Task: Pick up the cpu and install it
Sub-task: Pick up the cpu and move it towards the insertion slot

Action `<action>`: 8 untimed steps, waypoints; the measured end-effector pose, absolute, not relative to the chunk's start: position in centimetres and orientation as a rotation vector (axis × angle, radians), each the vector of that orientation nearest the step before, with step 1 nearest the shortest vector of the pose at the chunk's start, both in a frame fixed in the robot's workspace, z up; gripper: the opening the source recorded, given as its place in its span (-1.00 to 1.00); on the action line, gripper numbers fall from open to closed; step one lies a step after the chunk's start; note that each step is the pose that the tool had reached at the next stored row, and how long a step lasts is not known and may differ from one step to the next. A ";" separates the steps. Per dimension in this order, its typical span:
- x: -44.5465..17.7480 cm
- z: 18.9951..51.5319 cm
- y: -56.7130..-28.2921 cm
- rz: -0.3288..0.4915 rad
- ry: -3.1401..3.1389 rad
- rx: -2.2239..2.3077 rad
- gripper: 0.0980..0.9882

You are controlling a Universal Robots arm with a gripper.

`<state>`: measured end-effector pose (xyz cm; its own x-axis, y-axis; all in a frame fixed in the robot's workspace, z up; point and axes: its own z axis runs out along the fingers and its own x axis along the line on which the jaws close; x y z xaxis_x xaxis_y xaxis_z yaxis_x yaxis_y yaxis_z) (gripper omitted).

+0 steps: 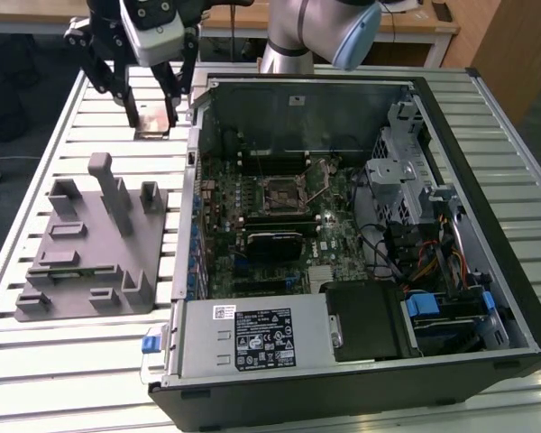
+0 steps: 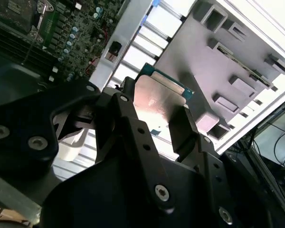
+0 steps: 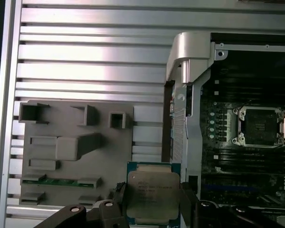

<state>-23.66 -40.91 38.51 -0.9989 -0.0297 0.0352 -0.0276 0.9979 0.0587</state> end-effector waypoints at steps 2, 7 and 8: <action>-23.3 38.5 -40.9 -0.090 -3.104 0.044 -0.02; -22.0 38.5 -40.7 -0.090 -3.107 0.045 -0.02; -21.7 38.5 -40.6 -0.090 -3.107 0.045 -0.02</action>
